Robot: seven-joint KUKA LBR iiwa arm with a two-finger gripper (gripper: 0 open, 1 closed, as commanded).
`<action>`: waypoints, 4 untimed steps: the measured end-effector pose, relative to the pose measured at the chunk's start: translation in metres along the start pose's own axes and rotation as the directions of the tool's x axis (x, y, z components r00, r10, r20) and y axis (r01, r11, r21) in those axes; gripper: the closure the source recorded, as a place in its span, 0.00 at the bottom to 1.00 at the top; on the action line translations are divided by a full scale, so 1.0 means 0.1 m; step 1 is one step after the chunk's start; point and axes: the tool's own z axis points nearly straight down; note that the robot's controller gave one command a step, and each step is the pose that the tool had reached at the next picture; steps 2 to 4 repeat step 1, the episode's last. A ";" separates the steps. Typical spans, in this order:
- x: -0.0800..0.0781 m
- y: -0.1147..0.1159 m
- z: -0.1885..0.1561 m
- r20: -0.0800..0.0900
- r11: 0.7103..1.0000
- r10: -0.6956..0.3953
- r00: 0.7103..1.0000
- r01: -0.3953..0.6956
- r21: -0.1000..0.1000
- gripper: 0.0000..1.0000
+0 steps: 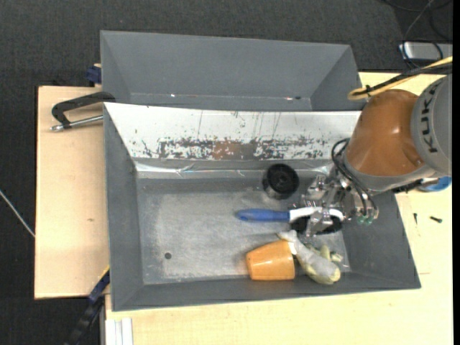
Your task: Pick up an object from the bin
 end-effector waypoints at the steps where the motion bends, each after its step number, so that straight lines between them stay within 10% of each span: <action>1: -0.09 -0.13 -1.15 0.008 0.974 -0.227 0.974 0.227 0.004 1.00; 4: -0.09 -0.13 -1.15 0.008 0.974 -0.227 0.974 0.227 0.004 1.00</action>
Offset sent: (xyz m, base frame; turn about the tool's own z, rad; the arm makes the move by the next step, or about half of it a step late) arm 0.0047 -0.0141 0.1107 -0.2299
